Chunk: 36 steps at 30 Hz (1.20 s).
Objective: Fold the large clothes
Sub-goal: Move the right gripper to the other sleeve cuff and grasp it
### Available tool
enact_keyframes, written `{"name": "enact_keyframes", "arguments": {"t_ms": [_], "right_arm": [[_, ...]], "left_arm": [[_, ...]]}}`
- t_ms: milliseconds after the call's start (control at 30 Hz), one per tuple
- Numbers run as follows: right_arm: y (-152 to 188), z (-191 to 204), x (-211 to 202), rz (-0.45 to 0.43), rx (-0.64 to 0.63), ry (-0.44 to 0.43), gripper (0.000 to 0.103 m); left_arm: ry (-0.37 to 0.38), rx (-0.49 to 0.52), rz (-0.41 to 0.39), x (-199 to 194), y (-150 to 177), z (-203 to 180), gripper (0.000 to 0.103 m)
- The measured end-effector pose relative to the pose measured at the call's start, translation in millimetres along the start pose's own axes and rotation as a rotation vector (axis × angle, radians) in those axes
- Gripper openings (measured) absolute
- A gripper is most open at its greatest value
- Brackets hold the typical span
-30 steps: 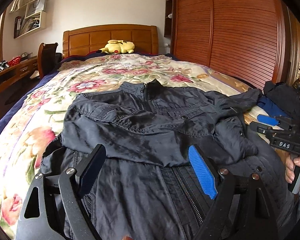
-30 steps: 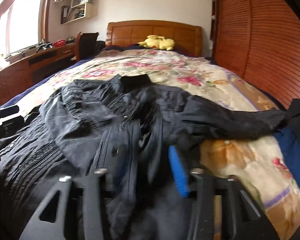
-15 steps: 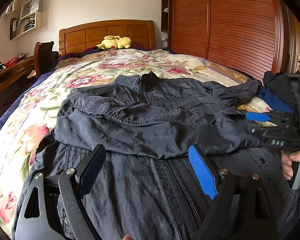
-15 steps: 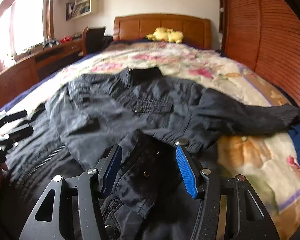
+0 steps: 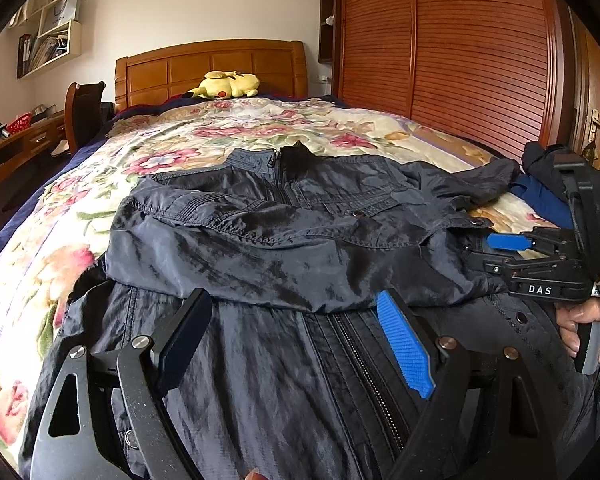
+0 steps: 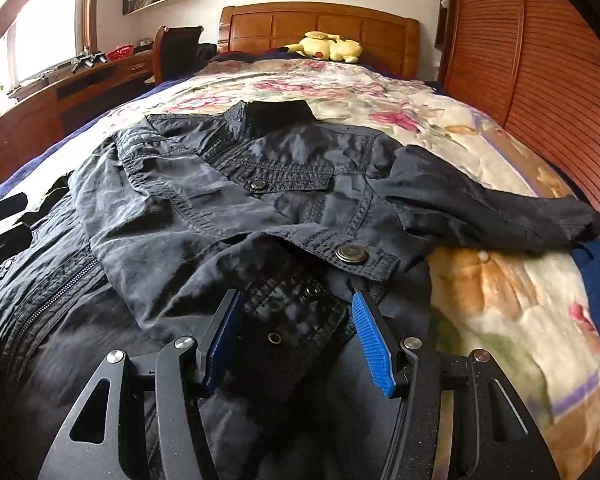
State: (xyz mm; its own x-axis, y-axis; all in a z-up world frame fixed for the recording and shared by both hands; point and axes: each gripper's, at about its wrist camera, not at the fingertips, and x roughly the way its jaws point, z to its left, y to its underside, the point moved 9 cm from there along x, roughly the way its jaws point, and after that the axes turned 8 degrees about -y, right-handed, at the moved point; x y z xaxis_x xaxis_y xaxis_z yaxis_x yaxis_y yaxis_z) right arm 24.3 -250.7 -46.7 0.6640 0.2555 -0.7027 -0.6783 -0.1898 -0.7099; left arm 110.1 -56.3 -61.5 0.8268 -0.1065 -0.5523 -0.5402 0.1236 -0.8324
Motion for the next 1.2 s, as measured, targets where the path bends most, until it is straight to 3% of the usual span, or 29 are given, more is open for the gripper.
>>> {"name": "enact_keyframes", "arguments": {"t_ms": [133, 367, 567, 700, 1000, 1200], "right_arm": [[9, 4, 22, 0.067, 0.021, -0.041, 0.059], [9, -5, 31, 0.101, 0.071, -0.069, 0.069], [6, -3, 27, 0.094, 0.066, -0.06, 0.069], [0, -3, 6, 0.057, 0.035, -0.133, 0.069], [-30, -113, -37, 0.018, 0.028, 0.117, 0.069], [-61, -182, -35, 0.037, 0.085, 0.206, 0.069]], "left_arm": [[-0.002, 0.004, -0.001, 0, 0, 0, 0.085], [-0.009, 0.02, -0.002, -1, 1, -2, 0.085], [-0.005, 0.017, 0.0, -1, 0, -4, 0.085], [0.013, 0.019, -0.005, -1, 0, -8, 0.085], [0.032, 0.026, 0.007, 4, -2, -13, 0.085], [0.034, 0.033, 0.022, 9, 0, -16, 0.085]]}}
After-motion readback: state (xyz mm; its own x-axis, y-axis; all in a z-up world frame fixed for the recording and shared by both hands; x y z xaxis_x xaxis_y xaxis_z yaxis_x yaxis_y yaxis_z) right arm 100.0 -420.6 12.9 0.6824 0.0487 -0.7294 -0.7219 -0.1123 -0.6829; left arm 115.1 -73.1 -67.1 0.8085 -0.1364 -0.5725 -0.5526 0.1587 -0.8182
